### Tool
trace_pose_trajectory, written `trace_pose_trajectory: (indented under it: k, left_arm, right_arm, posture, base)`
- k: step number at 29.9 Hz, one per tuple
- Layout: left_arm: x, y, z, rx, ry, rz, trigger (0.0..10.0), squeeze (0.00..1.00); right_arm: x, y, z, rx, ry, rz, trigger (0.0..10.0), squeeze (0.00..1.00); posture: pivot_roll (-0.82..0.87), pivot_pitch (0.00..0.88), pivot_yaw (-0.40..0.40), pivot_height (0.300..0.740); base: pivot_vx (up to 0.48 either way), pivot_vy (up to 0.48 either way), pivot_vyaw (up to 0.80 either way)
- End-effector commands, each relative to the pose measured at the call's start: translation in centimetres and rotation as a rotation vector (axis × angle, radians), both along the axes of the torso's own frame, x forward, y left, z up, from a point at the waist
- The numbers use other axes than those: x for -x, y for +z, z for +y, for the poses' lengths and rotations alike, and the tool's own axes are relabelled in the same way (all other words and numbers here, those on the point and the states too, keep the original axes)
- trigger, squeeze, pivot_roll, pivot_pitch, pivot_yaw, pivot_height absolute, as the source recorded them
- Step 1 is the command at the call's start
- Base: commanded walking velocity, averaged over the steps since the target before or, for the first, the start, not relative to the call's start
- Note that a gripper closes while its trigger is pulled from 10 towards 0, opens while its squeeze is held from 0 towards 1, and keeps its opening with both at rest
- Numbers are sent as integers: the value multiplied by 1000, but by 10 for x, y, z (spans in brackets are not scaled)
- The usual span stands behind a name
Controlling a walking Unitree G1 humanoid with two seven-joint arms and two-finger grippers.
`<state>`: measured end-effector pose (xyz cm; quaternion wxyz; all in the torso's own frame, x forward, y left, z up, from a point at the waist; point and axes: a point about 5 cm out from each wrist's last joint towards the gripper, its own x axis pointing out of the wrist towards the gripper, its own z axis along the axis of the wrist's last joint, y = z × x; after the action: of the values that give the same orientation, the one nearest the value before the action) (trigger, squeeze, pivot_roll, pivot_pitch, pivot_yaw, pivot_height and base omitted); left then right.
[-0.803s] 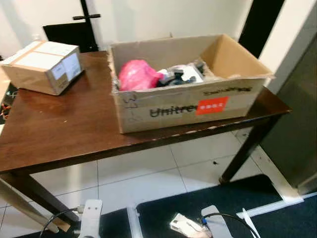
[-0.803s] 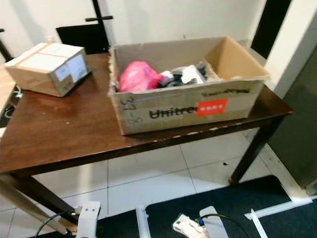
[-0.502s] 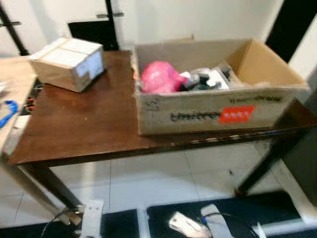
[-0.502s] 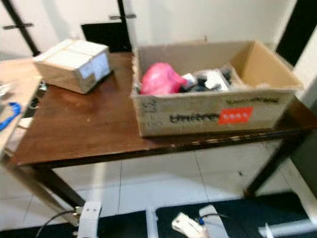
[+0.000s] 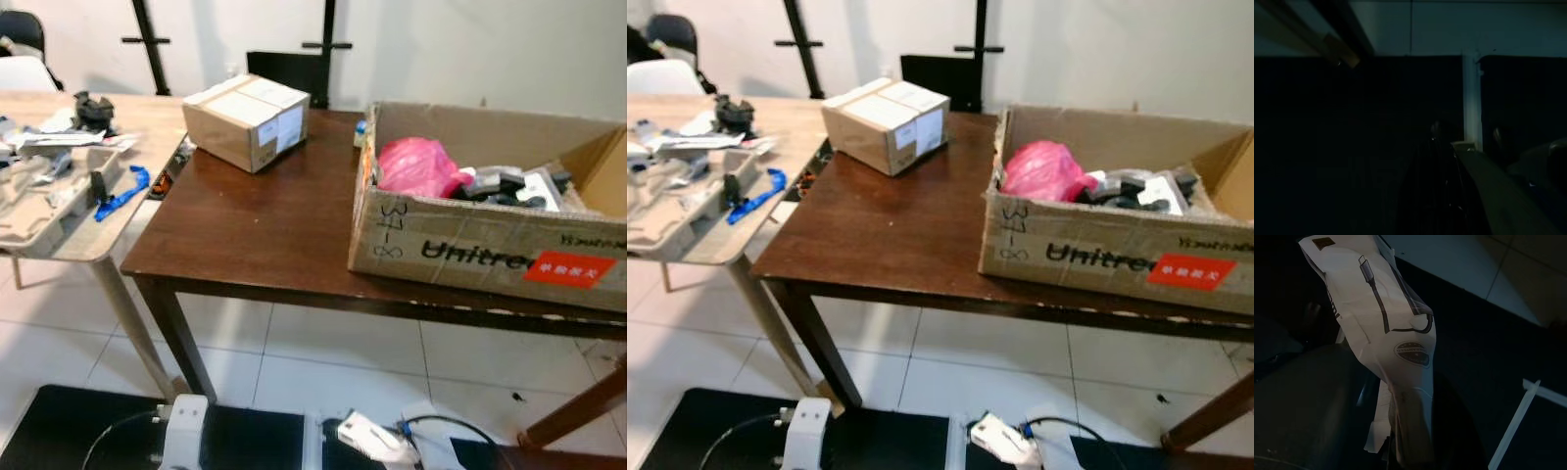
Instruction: Picking trash to rubbish bin
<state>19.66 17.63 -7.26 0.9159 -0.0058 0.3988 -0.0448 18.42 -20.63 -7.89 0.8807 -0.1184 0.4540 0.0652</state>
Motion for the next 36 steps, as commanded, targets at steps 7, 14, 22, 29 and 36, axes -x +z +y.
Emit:
trace_pose_trajectory:
  k: [7,14,22,29,36]
  left_arm:
    - [5,-3,1,-4,-15,31,10000,0]
    - [4,-3,1,-2,-20,32,10000,0]
    - [4,-3,2,-1,-16,35,10000,0]
    - [2,-2,3,-7,-11,32,10000,0]
    - [2,-2,3,-7,-19,32,10000,0]
  right_arm:
    - [4,-2,-2,-3,-30,9,10000,0]
    - [3,-1,-1,-4,-36,7,10000,0]
    - [3,-1,-1,-6,-39,5,10000,0]
    - [3,-2,-1,-5,-41,7,10000,0]
    - [3,-2,-1,-7,-43,7,10000,0]
  posture:
    - [-58,136,12,740]
    - [-58,140,11,740]
    - [-61,140,12,740]
    - [-60,141,13,740]
    - [-61,141,15,740]
  base:
    - [0,-406,0]
    - [0,-409,0]
    - [0,-407,0]
    - [0,-58,0]
    - [0,0,0]
